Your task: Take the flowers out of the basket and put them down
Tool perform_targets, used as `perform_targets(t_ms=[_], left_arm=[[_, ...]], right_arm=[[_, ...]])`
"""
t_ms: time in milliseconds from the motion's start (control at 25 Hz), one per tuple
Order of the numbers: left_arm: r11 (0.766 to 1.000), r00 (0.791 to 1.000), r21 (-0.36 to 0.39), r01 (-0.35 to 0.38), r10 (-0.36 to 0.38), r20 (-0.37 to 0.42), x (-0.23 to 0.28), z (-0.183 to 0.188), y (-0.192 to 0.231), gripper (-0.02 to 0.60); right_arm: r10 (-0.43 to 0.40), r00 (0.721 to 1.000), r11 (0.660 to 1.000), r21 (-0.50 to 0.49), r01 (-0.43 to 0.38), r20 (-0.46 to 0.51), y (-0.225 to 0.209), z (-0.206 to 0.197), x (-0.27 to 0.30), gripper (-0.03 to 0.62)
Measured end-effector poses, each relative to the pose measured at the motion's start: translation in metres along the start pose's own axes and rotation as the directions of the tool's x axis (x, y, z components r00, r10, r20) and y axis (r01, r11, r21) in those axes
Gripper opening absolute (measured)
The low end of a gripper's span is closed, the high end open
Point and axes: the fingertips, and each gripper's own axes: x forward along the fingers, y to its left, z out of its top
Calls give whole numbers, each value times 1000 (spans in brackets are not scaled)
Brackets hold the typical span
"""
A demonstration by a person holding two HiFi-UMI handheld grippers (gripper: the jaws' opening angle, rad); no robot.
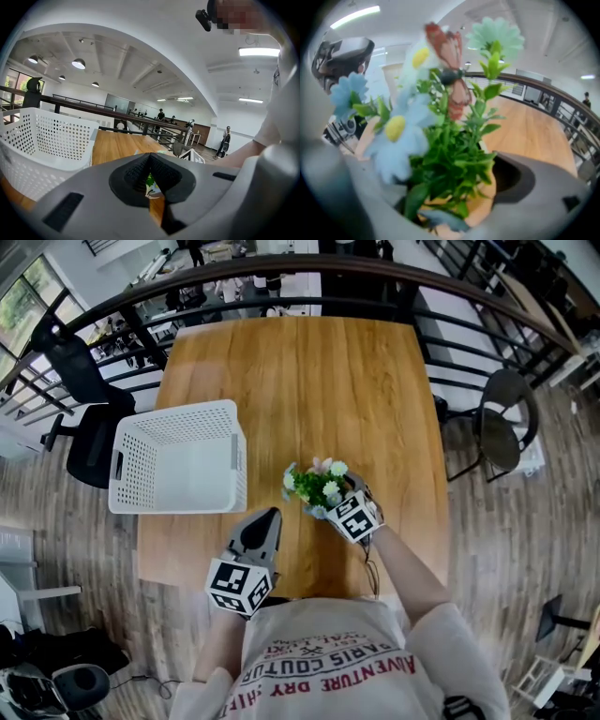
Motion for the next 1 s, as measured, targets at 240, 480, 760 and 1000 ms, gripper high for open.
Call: perform_targets(t_ms=[240, 480, 760, 1000], left_arm=[[999, 999, 19, 27, -27, 24, -4, 6, -6, 23], [997, 996, 39, 59, -61, 64, -13, 25, -5, 23], [994, 989, 76, 77, -86, 122, -45, 63, 18, 23], [993, 986, 102, 62, -77, 148, -78, 84, 56, 24]], right_arm=[[-57, 994, 998, 30, 55, 94, 14, 26, -42, 482], [-154, 949, 987, 97, 131, 275, 28, 83, -117, 480], [-134, 891, 988, 124, 88, 434, 73, 147, -147, 469], [-338, 805, 939, 226, 258, 487, 86, 190, -153, 88]])
